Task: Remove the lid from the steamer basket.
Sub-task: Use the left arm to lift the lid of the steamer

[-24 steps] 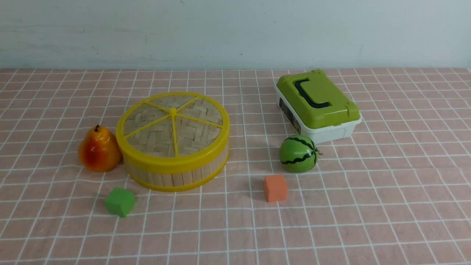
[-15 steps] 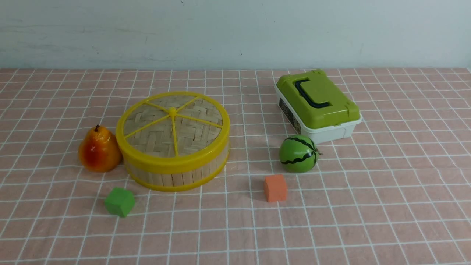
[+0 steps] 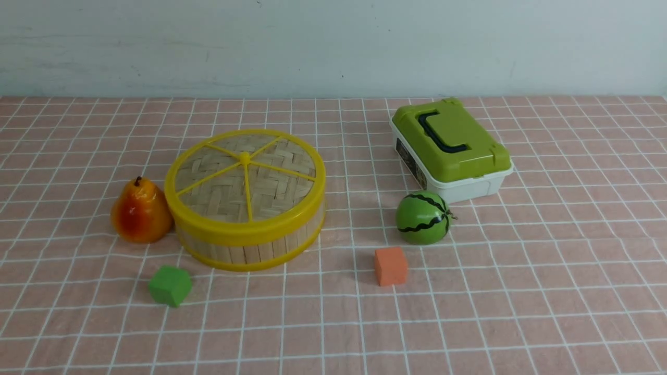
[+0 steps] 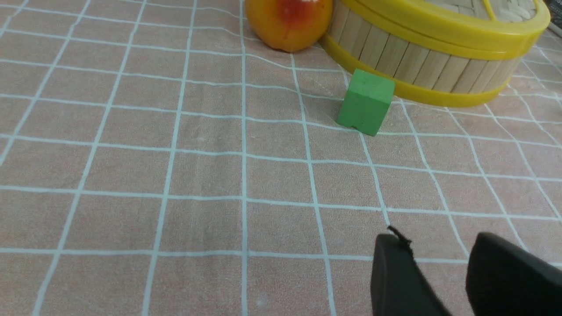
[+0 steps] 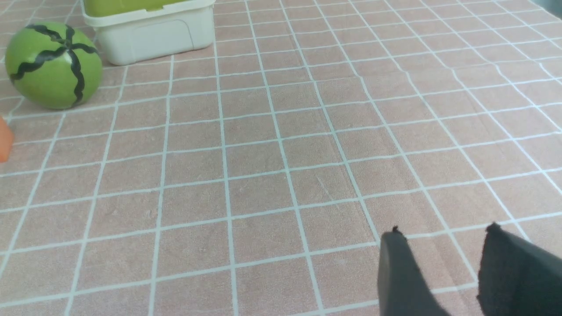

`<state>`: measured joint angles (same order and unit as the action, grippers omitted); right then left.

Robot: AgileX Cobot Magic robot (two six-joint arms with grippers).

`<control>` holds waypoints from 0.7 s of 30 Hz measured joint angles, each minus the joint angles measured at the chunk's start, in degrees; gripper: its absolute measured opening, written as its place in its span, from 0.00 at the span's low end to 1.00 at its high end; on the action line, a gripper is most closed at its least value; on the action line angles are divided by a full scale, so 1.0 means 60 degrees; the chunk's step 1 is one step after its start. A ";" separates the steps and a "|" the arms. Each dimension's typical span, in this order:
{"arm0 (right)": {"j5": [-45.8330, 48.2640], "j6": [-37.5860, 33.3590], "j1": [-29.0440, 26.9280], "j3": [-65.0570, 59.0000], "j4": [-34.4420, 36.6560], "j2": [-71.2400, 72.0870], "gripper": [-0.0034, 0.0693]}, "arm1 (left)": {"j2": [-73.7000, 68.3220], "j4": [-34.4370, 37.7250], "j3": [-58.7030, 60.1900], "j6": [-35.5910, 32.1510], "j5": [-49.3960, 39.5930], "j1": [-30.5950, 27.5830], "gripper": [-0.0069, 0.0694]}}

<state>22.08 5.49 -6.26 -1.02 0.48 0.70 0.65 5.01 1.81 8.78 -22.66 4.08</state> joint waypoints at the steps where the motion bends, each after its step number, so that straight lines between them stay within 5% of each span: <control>1: 0.0000 0.0000 0.0000 0.0000 0.0000 0.0000 0.38 | 0.0000 0.0000 0.0000 0.0000 0.0000 0.0000 0.40; 21: 0.0007 0.0000 0.0000 0.0000 0.0000 0.0000 0.38 | 0.0000 -0.0447 0.0000 -0.0188 0.0020 0.0000 0.40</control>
<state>22.13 5.49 -6.26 -1.02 0.48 0.70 0.65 2.33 1.81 7.65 -22.54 4.08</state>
